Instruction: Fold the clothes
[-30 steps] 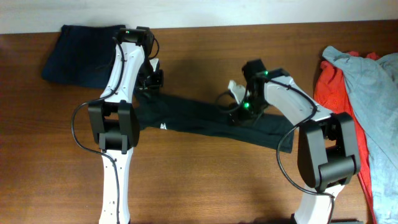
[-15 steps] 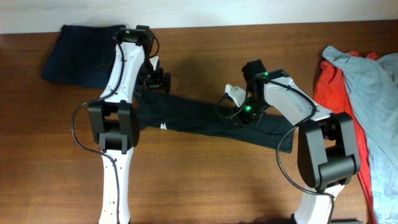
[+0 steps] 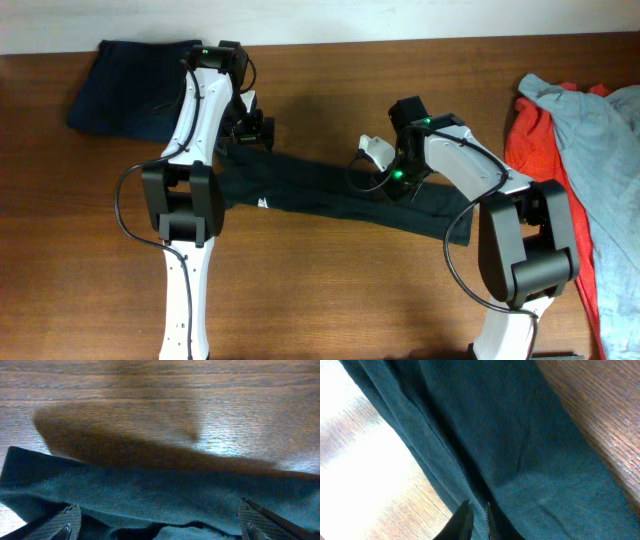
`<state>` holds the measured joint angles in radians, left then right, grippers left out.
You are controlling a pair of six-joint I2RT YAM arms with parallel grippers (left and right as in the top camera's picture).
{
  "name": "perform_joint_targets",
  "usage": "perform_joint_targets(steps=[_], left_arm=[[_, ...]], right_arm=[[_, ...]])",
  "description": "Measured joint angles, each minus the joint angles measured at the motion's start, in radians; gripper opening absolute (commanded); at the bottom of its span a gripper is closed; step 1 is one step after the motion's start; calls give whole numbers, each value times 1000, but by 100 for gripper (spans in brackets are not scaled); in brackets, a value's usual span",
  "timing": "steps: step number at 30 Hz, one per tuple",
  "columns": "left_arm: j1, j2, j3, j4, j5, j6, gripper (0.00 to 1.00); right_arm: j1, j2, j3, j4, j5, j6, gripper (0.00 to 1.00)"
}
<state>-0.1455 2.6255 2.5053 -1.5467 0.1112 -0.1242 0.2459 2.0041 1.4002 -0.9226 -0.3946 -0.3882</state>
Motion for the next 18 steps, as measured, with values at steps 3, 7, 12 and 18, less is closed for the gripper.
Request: perform_joint_targets(steps=[3, 7, 12, 18], left_arm=[[0, 0, 0, 0, 0, 0, 99], [0, 0, 0, 0, 0, 0, 99], [0, 0, 0, 0, 0, 0, 99], [0, 0, 0, 0, 0, 0, 99]], right_arm=[[0, 0, 0, 0, 0, -5, 32], [0, 0, -14, 6, 0, -5, 32], [0, 0, -70, 42, 0, -13, 21], [0, 0, -71, 49, 0, -15, 20]])
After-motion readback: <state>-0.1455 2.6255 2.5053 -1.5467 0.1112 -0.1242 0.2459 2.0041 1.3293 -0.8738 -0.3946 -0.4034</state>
